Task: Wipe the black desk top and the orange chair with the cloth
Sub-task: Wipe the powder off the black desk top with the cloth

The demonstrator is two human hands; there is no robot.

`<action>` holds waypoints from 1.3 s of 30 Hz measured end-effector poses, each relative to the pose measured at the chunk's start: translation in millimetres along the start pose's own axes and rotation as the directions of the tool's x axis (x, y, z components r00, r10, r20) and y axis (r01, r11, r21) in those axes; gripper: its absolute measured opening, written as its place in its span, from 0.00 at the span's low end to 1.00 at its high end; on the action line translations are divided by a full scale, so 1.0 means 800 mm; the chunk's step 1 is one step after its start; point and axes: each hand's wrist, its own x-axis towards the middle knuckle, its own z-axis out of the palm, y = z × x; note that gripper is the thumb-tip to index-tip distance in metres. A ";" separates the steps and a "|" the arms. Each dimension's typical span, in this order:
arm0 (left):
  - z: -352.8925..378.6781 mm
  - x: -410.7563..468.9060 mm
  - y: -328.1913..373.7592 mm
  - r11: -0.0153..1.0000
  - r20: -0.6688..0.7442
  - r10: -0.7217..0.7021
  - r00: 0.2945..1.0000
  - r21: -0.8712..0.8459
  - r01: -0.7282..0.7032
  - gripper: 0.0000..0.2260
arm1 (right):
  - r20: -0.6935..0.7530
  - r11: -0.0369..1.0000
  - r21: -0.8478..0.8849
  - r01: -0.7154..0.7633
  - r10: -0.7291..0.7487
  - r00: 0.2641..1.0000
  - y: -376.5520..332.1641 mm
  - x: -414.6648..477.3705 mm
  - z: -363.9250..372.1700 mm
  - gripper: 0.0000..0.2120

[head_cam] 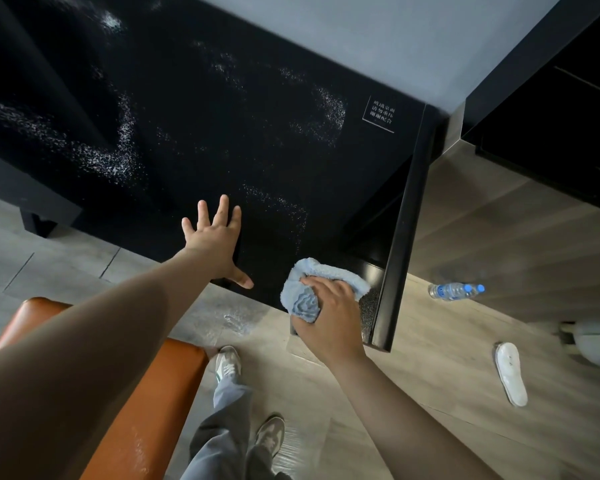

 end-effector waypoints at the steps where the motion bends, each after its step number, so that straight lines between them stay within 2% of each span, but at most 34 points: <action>1: 0.000 -0.001 0.000 1.000 0.002 0.000 1.000 -0.003 0.000 0.66 | 0.003 1.000 0.001 0.003 -0.003 1.000 -0.001 -0.005 0.000 0.27; 14: 0.002 -0.003 -0.002 1.000 -0.016 0.007 1.000 -0.021 -0.008 0.66 | 0.060 0.993 0.118 -0.023 0.016 0.998 -0.010 -0.065 -0.004 0.25; 19: 0.001 -0.002 -0.002 1.000 -0.026 0.007 1.000 -0.021 -0.007 0.66 | 0.184 0.982 0.148 -0.115 0.086 0.979 -0.005 -0.082 -0.014 0.10; 22: 0.001 -0.003 -0.001 1.000 -0.034 0.003 0.999 -0.009 -0.003 0.66 | 0.219 0.964 0.169 -0.203 0.164 0.962 0.003 -0.093 -0.019 0.09; 29: 0.001 -0.002 -0.006 1.000 -0.048 0.021 0.999 -0.008 -0.021 0.66 | 0.126 0.946 0.247 -0.208 0.181 0.975 0.000 -0.081 -0.052 0.13; 32: 0.004 -0.006 -0.010 0.999 -0.065 0.047 0.997 -0.007 -0.048 0.63 | 0.057 0.929 0.327 -0.174 0.165 0.985 -0.013 -0.055 -0.076 0.08; 35: 0.003 -0.010 -0.017 0.996 -0.068 0.069 0.995 -0.051 -0.073 0.57 | -0.011 0.912 0.370 -0.177 0.195 0.981 -0.028 -0.019 -0.099 0.10; 39: -0.019 -0.007 -0.027 0.981 0.001 0.103 0.995 -0.164 -0.101 0.45 | -0.062 0.914 0.370 -0.166 0.203 0.977 -0.048 0.030 -0.125 0.15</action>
